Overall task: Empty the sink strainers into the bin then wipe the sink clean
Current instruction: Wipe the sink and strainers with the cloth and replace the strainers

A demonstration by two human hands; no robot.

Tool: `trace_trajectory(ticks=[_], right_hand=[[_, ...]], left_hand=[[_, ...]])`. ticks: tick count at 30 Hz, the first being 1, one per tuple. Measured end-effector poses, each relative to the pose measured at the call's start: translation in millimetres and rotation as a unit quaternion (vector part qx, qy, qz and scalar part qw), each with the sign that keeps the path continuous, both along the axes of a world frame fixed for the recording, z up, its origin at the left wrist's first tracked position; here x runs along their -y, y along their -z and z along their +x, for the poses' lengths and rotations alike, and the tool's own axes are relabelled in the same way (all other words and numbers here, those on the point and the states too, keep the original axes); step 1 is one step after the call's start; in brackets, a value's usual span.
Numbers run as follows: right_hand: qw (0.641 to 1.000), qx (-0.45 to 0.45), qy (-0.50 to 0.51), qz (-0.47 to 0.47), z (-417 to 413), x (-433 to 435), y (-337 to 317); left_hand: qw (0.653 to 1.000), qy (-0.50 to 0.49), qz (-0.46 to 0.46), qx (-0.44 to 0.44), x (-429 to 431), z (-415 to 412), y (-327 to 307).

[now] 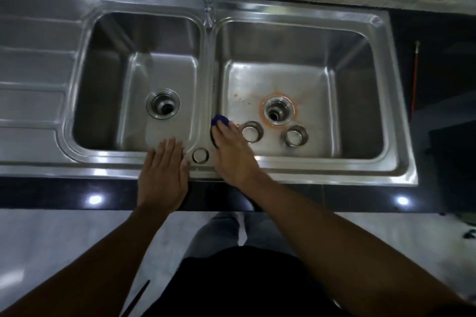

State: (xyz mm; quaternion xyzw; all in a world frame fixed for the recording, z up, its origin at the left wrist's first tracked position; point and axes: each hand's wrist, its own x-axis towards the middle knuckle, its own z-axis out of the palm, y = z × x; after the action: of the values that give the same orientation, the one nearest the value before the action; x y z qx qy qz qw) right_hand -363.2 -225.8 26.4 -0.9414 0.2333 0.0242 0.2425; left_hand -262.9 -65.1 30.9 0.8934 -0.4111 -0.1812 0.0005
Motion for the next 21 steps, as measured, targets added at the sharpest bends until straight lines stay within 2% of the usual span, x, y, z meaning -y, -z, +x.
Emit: trace_trajectory(ticks=[3,7,12,16,21], right_hand=[[0.997,-0.064,-0.008,-0.033,18.4,-13.6,7.8],[0.996,-0.048,0.030,0.068,-4.1,6.3,2.2],[0.993,-0.044,0.029,0.106,-9.7,36.6,8.3],[0.990,-0.028,0.051,0.129,2.8,72.0,16.4],[0.989,0.029,0.101,0.102,36.0,131.9,38.4]], left_hand=[[1.000,0.010,0.027,0.007,0.8,1.7,2.4],[1.000,-0.001,0.017,-0.007,8.6,5.2,1.9],[0.991,-0.087,-0.073,-0.073,54.9,15.8,-1.4],[0.986,-0.096,-0.125,-0.046,114.0,36.0,2.3],[0.983,-0.067,-0.167,-0.027,182.8,69.4,15.3]])
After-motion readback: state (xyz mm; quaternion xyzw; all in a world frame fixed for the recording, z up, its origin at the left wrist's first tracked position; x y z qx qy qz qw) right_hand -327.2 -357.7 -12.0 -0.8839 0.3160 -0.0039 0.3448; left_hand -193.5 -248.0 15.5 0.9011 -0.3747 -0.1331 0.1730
